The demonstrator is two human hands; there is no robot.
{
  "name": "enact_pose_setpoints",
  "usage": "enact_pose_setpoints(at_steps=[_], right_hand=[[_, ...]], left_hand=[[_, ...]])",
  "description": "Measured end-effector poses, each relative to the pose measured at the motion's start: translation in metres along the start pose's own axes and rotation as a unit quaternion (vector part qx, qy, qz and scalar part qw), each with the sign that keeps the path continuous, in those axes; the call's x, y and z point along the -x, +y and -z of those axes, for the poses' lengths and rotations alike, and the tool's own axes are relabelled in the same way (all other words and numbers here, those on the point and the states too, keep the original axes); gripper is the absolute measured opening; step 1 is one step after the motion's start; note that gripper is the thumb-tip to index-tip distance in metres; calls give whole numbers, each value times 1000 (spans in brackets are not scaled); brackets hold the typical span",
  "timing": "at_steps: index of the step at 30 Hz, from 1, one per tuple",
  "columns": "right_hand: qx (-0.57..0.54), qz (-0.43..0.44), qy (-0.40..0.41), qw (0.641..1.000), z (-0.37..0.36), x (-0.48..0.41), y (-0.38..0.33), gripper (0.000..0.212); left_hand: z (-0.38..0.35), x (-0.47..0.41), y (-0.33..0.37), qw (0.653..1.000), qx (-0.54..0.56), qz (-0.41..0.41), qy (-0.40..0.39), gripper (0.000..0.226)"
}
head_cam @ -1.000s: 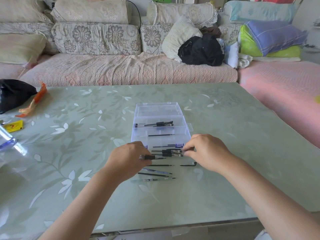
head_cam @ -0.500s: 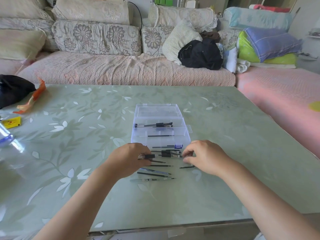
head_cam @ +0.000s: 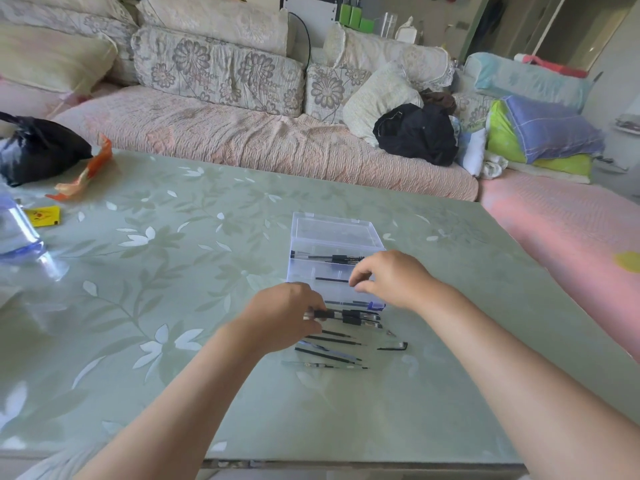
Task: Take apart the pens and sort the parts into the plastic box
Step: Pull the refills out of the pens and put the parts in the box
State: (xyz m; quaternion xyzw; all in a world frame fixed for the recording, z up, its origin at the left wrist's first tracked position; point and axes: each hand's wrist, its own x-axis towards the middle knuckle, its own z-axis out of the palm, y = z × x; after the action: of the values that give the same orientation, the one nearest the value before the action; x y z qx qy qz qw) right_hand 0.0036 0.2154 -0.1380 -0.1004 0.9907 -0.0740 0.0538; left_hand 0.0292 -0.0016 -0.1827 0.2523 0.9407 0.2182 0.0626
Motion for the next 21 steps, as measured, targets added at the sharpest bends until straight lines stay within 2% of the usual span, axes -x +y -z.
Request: enact_pose_setpoints(at_steps=[11, 16, 21], right_hand=[[98, 24, -131, 986, 10, -38, -22, 17], [155, 50, -101, 981, 8, -42, -21, 13], [162, 57, -80, 982, 2, -41, -16, 12]], left_hand=[[13, -2, -13, 999, 18, 7, 43, 14], [14, -5, -15, 999, 15, 7, 49, 17], [15, -6, -16, 998, 18, 10, 52, 17]])
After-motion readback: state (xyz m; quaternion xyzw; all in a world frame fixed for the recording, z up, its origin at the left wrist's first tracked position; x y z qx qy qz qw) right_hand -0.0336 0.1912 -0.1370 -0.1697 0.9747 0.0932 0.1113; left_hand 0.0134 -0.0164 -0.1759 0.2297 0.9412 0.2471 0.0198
